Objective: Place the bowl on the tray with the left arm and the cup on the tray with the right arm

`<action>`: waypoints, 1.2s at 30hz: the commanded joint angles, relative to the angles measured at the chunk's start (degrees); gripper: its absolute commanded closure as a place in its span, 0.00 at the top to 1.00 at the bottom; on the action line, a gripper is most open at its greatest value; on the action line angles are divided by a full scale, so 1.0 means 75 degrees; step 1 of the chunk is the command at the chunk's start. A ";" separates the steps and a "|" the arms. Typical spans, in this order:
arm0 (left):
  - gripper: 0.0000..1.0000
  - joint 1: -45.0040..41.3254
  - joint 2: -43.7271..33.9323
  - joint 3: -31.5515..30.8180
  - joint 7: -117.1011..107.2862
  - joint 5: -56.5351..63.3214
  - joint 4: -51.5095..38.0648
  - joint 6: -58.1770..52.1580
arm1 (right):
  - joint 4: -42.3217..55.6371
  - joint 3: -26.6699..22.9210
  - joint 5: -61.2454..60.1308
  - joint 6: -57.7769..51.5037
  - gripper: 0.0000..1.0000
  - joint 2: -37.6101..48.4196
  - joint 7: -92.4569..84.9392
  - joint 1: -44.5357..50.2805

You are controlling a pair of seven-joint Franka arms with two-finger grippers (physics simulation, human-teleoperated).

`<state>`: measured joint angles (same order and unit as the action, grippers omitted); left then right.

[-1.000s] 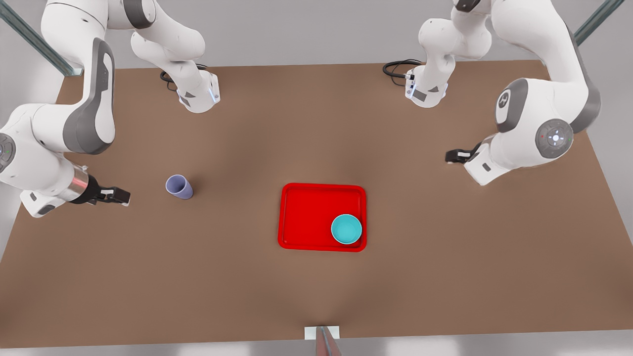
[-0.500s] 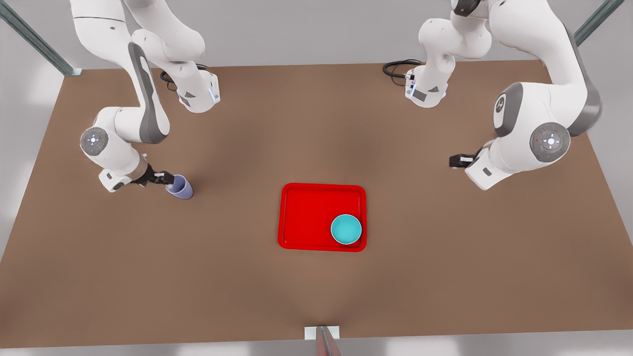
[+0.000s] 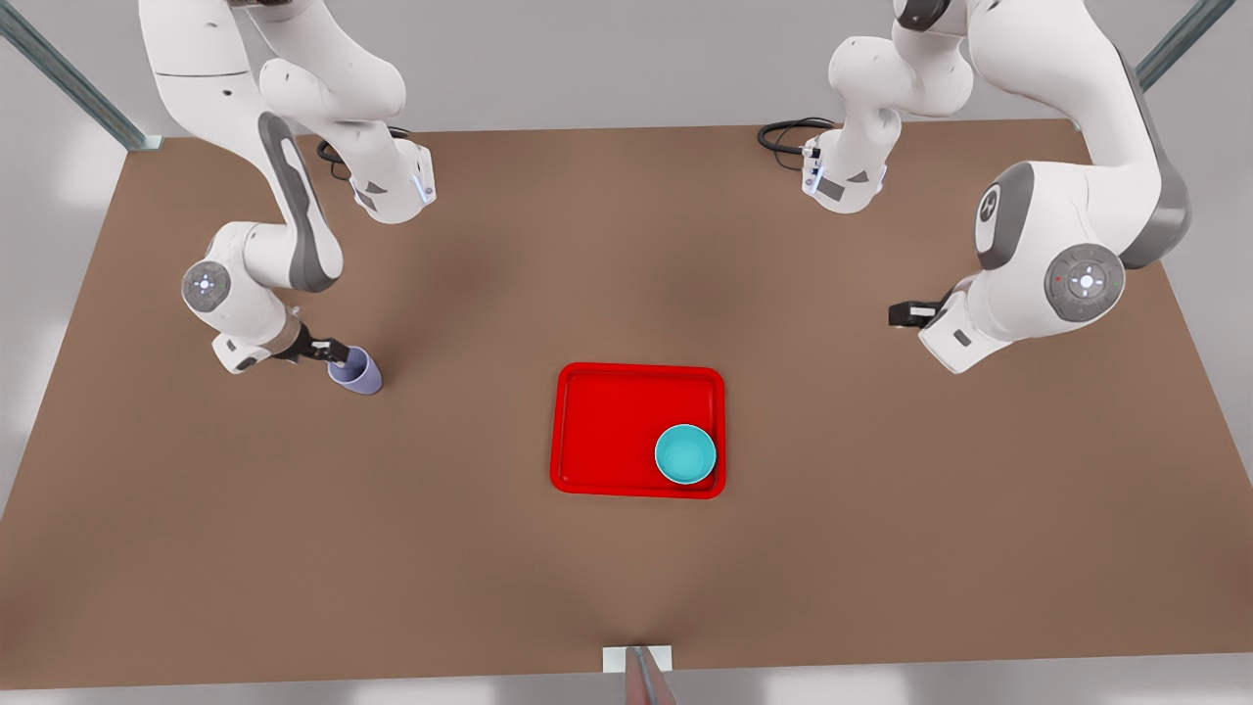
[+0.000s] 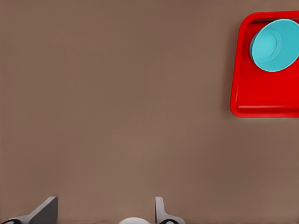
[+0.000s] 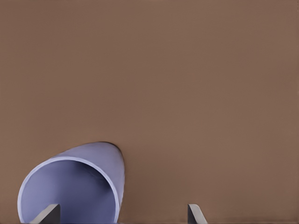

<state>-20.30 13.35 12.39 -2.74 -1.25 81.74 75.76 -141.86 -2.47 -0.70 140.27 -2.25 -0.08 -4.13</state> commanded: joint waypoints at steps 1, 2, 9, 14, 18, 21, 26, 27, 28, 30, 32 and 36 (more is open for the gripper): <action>1.00 0.0000 0.0002 0.0001 -0.0009 0.0002 0.0000 0.0000 | 0.0012 0.0001 0.0000 0.0000 1.00 -0.0040 -0.0001 0.0094; 1.00 0.0000 0.0013 0.0001 0.0002 0.0002 0.0000 0.0000 | 0.0035 0.0013 0.0000 -0.0012 1.00 -0.0169 -0.0001 0.0094; 1.00 0.0000 0.0025 0.0001 -0.0009 0.0002 0.0000 0.0000 | 0.0188 0.0236 0.0000 -0.0012 0.75 -0.0497 0.0280 0.0164; 1.00 0.0000 0.0025 0.0001 -0.0009 -0.0010 0.0012 -0.0012 | 0.0246 0.0189 0.0000 -0.0023 0.21 -0.0673 0.0292 0.0164; 1.00 0.0000 0.0037 -0.0011 0.0038 -0.0068 0.0023 -0.0059 | 0.0305 0.0201 -0.0153 0.0023 0.21 -0.0884 0.0292 0.0164; 1.00 0.0000 0.0049 -0.0011 0.0073 -0.0068 0.0023 -0.0070 | 0.0387 0.0212 -0.0153 0.0023 0.21 -0.0907 0.0280 0.0164; 1.00 0.0000 0.0037 -0.0011 0.0096 -0.0045 0.0035 -0.0117 | 0.0422 0.0224 -0.0153 0.0023 0.21 -0.0907 0.0233 0.0164; 1.00 0.0000 0.0037 -0.0011 0.0096 -0.0033 0.0035 -0.0117 | 0.0422 0.0236 -0.0153 0.0023 0.21 -0.0907 0.0222 0.0164; 1.00 0.0000 0.0037 -0.0011 0.0096 -0.0033 0.0023 -0.0117 | 0.0422 0.0236 -0.0153 0.0023 0.21 -0.0896 0.0222 0.0164; 1.00 0.0000 0.0037 -0.0011 0.0108 -0.0033 0.0023 -0.0117 | 0.0422 0.0248 -0.0153 -0.0023 0.21 -0.0860 0.0222 0.0211; 1.00 0.0000 0.0037 -0.0011 0.0108 -0.0033 0.0035 -0.0129 | 0.0434 0.0201 -0.0153 -0.0070 0.21 -0.0802 0.0256 0.0667; 1.00 0.0000 0.0037 0.0001 0.0108 -0.0021 0.0023 -0.0129 | 0.1476 0.0212 -0.0164 -0.1253 0.21 -0.0813 0.0315 0.1055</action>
<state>-20.31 13.63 12.39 -1.93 -1.45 81.91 74.79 -129.58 -0.65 -2.70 129.69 -8.42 1.79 4.09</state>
